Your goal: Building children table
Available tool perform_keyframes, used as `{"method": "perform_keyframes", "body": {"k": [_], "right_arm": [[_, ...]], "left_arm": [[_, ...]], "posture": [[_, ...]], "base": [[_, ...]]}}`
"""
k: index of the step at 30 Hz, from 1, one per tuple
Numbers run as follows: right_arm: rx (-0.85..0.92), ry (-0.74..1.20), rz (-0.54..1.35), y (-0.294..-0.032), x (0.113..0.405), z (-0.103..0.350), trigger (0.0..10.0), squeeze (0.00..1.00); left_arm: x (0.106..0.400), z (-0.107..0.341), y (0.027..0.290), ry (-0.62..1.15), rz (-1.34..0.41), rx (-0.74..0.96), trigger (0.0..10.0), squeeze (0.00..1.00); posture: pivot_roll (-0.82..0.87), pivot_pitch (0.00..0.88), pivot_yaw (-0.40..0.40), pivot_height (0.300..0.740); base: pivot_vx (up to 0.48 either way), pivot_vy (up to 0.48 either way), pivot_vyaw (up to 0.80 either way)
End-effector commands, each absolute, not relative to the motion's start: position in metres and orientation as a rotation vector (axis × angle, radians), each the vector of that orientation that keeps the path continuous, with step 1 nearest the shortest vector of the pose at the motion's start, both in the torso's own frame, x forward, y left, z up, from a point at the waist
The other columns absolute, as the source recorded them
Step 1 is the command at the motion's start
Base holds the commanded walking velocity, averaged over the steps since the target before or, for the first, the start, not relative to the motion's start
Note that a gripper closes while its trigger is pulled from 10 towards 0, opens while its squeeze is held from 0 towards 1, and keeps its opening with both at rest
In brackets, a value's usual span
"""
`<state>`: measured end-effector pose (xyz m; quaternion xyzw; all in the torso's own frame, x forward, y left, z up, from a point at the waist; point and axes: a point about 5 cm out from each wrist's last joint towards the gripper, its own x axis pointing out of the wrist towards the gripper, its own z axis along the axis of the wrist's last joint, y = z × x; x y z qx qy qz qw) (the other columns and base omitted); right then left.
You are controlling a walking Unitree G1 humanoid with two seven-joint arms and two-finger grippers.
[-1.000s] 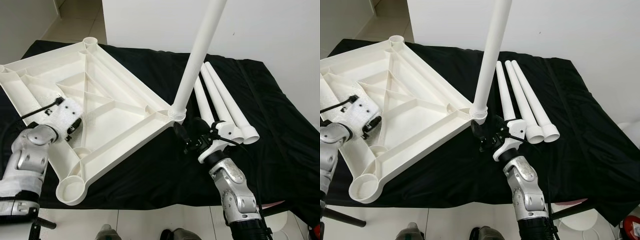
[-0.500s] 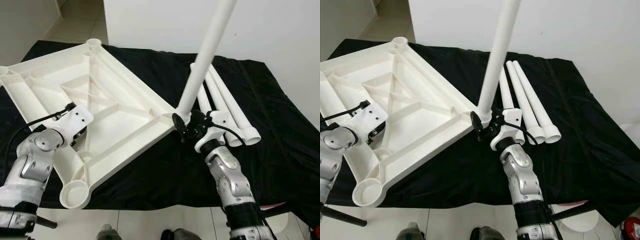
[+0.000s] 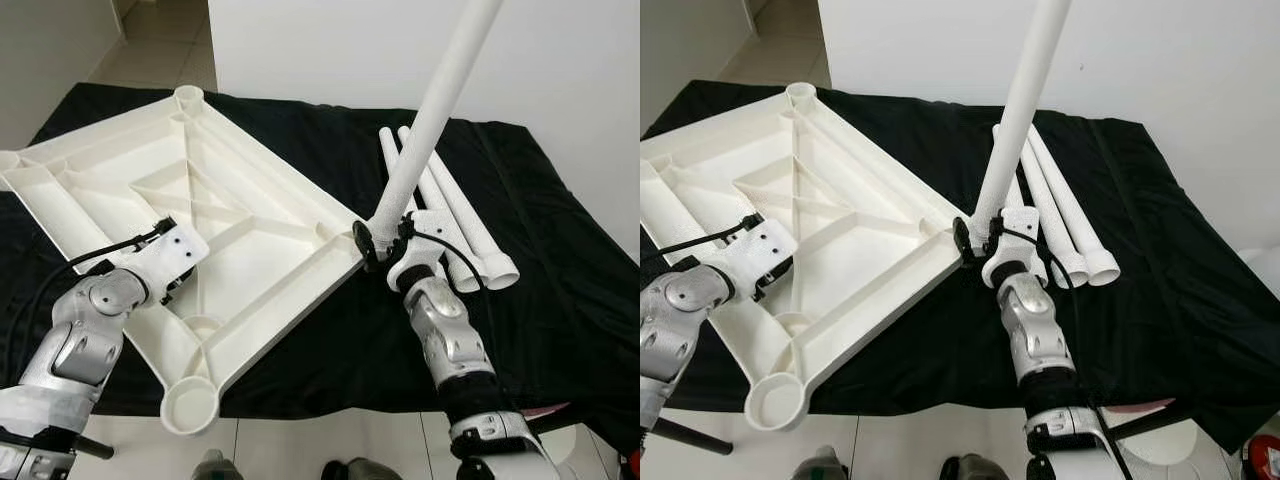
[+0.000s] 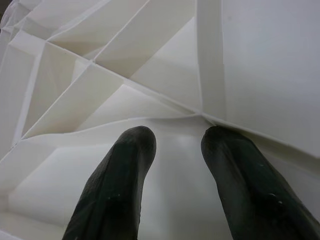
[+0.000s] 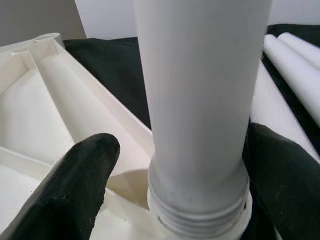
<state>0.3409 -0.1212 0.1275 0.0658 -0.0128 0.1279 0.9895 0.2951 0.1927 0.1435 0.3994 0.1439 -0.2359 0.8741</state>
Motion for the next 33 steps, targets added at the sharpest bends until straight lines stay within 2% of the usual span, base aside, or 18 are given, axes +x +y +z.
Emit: {"method": "perform_keyframes", "body": {"k": [1,2,4,5,8,15,18,33], "right_arm": [[0.107,-0.025,0.319,-0.11,0.351,0.134,10.0,0.0],[0.107,-0.025,0.319,-0.11,0.351,0.134,10.0,0.0],[0.047,-0.029,0.354,-0.107,0.369,0.147,10.0,0.0],[0.047,-0.029,0.354,-0.107,0.369,0.147,10.0,0.0],[-0.024,-0.024,0.394,-0.099,0.383,0.158,10.0,0.0],[-0.043,-0.052,0.396,-0.089,0.39,0.169,10.0,0.0],[-0.012,-0.07,0.414,-0.083,0.389,0.169,10.0,0.0],[-0.041,-0.075,0.43,-0.09,0.367,0.132,10.0,0.0]], "left_arm": [[0.272,0.147,0.132,0.278,-1.048,0.758,10.0,0.0],[0.272,0.147,0.132,0.278,-1.048,0.758,10.0,0.0],[0.271,0.153,0.115,0.237,-1.102,0.746,10.0,0.0],[0.271,0.153,0.115,0.237,-1.102,0.746,10.0,0.0],[0.272,0.159,0.094,0.186,-1.156,0.703,10.0,0.0],[0.284,0.167,0.076,0.124,-1.105,0.645,10.0,0.0],[0.294,0.173,0.076,0.091,-1.017,0.636,10.0,0.0],[0.31,0.169,0.104,0.144,-0.908,0.753,10.0,0.0]], "posture": [[0.11,0.0,-0.066,0.74],[0.11,0.0,-0.066,0.74],[0.1,0.0,-0.061,0.74],[0.1,0.0,-0.061,0.74],[0.1,0.003,-0.058,0.74],[0.1,0.013,-0.063,0.74],[0.1,0.02,-0.062,0.74],[0.09,0.048,-0.054,0.74]], "base": [[0.0,0.0,0.0],[0.0,0.0,0.0],[0.0,0.0,0.0],[0.0,0.0,0.0],[0.0,0.0,0.0],[0.0,0.0,0.0],[0.0,0.0,0.0],[0.0,0.0,0.0]]}}
